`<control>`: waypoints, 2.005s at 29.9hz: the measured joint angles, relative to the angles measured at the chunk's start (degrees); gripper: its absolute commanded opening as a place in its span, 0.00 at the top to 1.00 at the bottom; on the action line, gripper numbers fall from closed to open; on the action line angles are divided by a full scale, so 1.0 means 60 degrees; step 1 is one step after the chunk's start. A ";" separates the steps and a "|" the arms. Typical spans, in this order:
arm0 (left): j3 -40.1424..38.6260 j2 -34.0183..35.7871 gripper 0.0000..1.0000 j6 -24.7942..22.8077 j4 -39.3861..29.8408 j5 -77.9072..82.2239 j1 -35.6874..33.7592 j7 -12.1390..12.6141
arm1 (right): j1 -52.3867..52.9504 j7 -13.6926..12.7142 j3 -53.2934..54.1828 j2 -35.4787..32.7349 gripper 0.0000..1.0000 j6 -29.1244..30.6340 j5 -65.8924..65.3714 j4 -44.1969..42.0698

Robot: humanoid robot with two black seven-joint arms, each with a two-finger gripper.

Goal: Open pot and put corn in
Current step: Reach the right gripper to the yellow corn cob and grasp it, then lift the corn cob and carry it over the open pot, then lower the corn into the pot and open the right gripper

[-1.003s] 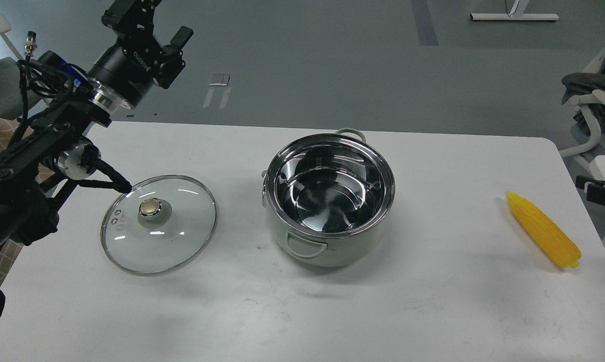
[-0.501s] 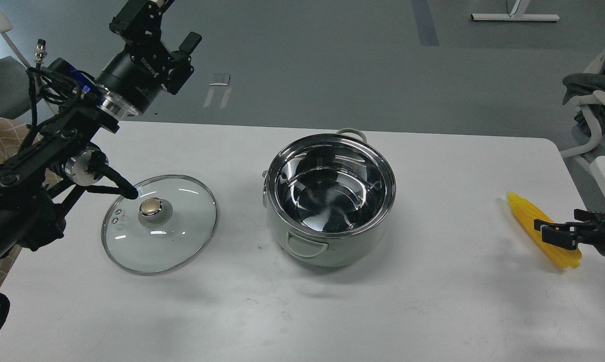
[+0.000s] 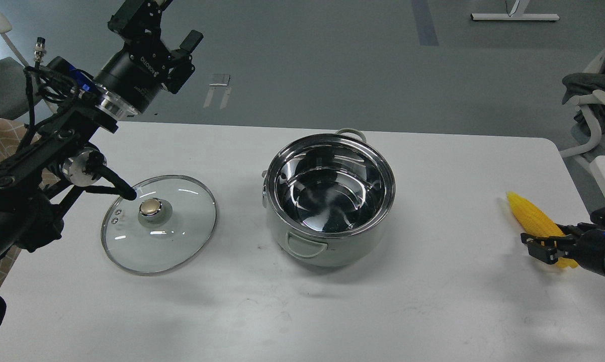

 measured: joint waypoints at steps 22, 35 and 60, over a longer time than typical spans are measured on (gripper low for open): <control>0.0001 -0.0093 0.08 0.0019 -0.0147 0.0051 0.0162 0.0000 | 0.6053 0.0002 -0.2923 -0.0143 0.90 0.0289 0.1680 0.1798; 0.0001 -0.0133 0.07 0.0028 -0.0128 0.0051 0.0149 -0.0001 | 0.8350 0.0004 -0.6440 0.3639 0.88 0.0301 0.2531 0.1821; -0.0003 -0.0124 0.07 0.0044 -0.0125 0.0054 0.0148 -0.0001 | 0.7984 -0.0001 -0.7854 0.5018 0.56 0.0437 0.3015 0.1946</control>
